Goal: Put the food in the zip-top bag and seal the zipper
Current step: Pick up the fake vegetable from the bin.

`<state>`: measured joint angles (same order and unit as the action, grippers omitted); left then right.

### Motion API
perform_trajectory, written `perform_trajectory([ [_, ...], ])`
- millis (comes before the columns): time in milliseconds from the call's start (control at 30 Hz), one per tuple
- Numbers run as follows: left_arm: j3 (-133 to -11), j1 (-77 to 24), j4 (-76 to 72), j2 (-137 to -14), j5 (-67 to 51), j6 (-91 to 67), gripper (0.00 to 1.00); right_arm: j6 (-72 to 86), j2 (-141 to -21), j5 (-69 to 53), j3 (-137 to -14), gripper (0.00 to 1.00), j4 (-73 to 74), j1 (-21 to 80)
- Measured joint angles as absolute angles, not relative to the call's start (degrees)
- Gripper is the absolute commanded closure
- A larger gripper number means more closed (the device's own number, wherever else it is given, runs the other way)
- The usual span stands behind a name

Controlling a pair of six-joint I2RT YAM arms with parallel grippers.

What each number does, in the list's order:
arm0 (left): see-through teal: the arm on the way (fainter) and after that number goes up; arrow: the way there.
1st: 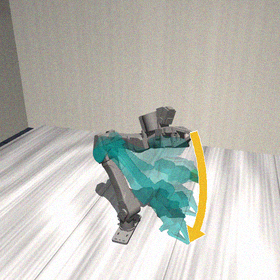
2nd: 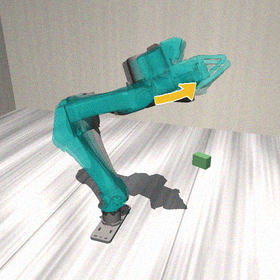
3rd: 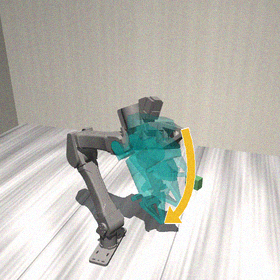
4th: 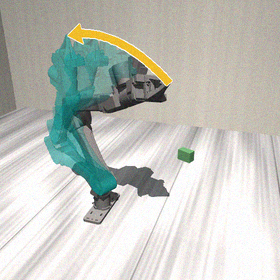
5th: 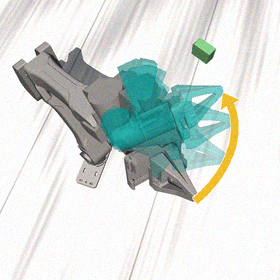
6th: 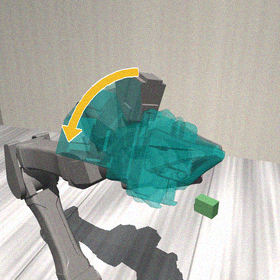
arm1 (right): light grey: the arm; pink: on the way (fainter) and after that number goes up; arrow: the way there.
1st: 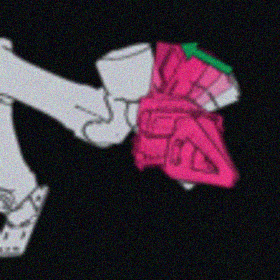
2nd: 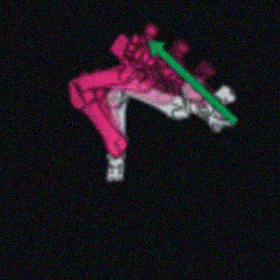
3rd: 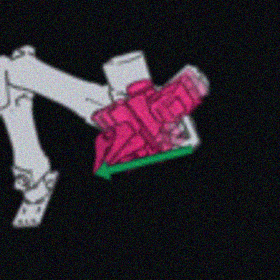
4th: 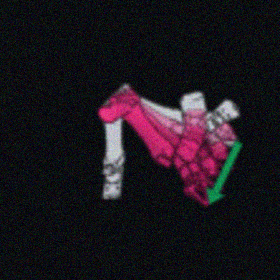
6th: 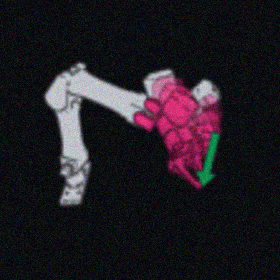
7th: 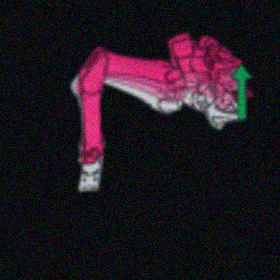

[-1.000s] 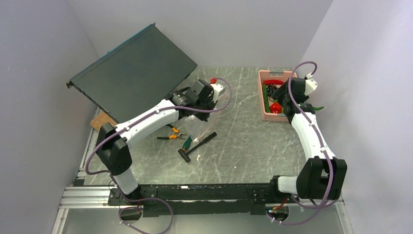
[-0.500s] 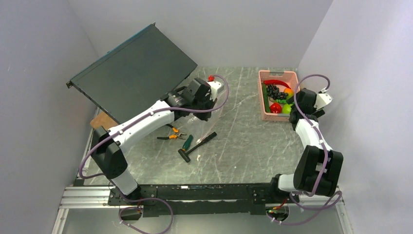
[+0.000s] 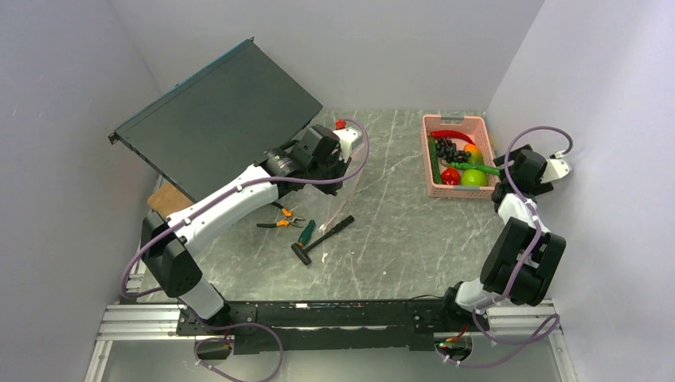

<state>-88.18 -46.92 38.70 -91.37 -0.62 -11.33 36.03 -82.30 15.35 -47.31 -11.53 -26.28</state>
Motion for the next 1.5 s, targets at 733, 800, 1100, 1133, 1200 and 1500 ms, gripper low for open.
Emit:
perform_trajectory([
  [733,-88.18,-47.83,38.83,-91.37,0.32,-11.0,1.0,46.06,-94.39,2.63,-45.1,0.43,-25.04,-30.55],
  [800,-88.18,-47.86,38.83,-91.37,0.38,-10.98,1.0,45.87,-94.39,2.66,-45.1,0.5,-25.36,-30.46],
  [1100,-88.18,-48.6,38.85,-91.37,1.5,-10.17,1.0,45.5,-94.17,1.58,-43.92,0.77,-29.85,-30.37],
  [1133,-88.18,-48.64,38.85,-91.37,1.56,-10.17,1.0,45.47,-94.11,1.37,-43.72,0.8,-30.52,-30.3],
  [1200,-88.18,-48.69,38.85,-91.37,1.76,-10.17,1.0,45.5,-93.6,0.8,-42.81,0.85,-32.49,-30.09],
  [1500,-88.86,-48.64,39.24,-92.84,1.23,-10.22,1.0,41.04,-81.62,-0.97,-40.38,1.0,-31.55,-28.25],
])
